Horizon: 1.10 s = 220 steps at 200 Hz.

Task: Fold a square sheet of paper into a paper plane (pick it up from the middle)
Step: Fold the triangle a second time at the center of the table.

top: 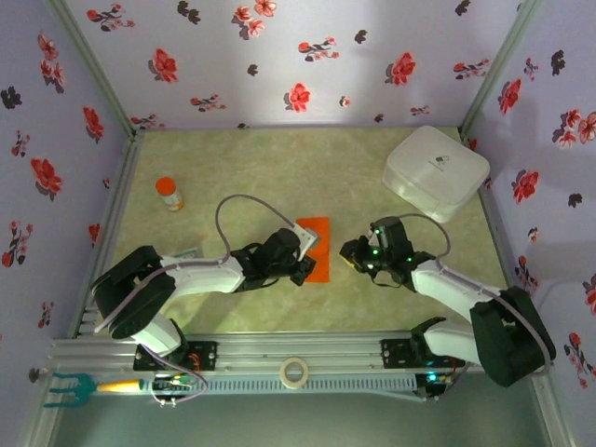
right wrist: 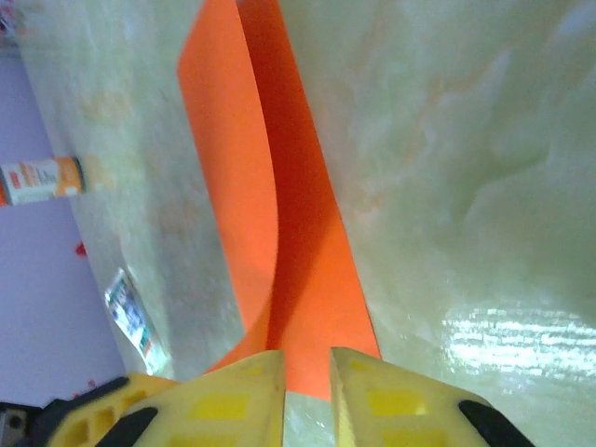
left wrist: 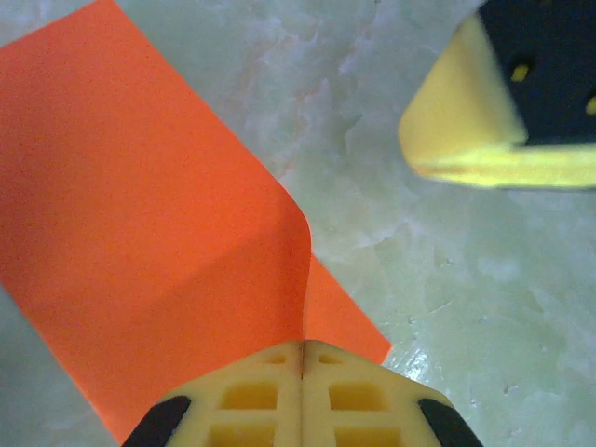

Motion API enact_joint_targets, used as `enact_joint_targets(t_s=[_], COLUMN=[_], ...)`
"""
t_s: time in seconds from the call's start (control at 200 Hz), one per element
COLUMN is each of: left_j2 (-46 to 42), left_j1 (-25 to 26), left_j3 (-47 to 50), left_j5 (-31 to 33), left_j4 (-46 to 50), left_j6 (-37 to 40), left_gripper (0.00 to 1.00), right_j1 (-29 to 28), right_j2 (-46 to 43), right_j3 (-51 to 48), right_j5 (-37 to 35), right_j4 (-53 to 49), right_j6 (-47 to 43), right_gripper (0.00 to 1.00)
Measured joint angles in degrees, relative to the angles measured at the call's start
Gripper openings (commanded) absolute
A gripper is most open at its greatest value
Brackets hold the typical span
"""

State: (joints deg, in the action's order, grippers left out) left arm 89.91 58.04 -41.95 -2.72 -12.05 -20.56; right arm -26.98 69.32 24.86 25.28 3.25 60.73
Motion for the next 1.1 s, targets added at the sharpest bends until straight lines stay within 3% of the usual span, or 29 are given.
enact_joint_targets(t_s=[0.17,0.29,0.855,1.1], left_j2=[0.0,0.0,1.0,1.4], left_j1=[-0.2,-0.2,-0.7,-1.0], left_j3=[0.0,0.0,-0.9,-1.0], left_j5=[-1.7,-2.1,-2.1,-2.1], left_j4=[-1.0,-1.3,2.8,3.1], left_j6=[-1.6,-1.9,-1.4,-1.4], left_gripper=[0.00,0.01,0.18,0.17], right_j1=[-5.7,-7.9,-8.1,-8.1], right_j2=[6.5,11.3,14.3,14.4], right_j3=[0.1,0.2,1.0,1.0], right_j5=[0.9,1.8,1.9,1.9], right_j4=[3.8,8.5,15.1,15.2], right_j6=[1.4,3.0,5.3,5.4], right_gripper=[0.03,0.03,0.03,0.03])
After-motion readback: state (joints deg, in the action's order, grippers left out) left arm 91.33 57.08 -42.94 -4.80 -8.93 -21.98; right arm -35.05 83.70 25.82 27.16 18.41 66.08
